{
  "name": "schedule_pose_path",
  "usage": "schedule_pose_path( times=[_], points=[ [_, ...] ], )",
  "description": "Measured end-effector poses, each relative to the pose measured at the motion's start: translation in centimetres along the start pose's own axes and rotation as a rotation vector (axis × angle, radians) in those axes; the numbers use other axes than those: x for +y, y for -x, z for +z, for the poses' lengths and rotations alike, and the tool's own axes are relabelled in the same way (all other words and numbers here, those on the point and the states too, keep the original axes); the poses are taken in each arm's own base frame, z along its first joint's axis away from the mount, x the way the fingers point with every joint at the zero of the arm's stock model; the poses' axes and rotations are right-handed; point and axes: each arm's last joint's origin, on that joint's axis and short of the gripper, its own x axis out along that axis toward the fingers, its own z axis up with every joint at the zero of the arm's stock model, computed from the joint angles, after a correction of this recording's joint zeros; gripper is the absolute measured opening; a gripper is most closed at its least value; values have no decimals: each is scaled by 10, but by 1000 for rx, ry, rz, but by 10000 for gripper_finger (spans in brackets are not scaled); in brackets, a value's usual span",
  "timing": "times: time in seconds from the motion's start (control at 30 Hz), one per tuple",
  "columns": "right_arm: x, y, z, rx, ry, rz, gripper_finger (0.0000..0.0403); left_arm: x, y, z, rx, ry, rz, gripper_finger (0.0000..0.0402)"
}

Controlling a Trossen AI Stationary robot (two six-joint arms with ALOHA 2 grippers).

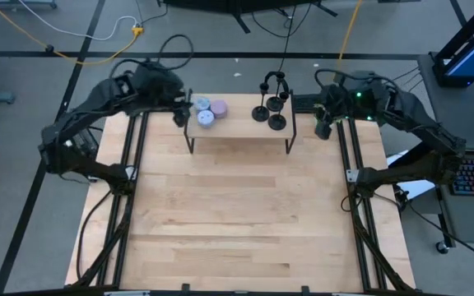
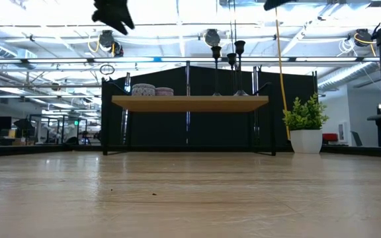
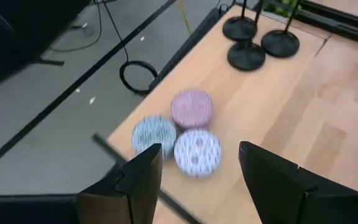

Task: Pick & Place candle stick holders
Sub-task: Return to Home Position

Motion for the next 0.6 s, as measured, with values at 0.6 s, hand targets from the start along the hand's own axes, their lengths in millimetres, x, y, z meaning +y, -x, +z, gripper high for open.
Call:
schedule_pose_path(
  times=[0.6],
  points=[
    [1,23,-9,-87,-152,17,89,1,54,-89,-269,85,-267,218]
  ],
)
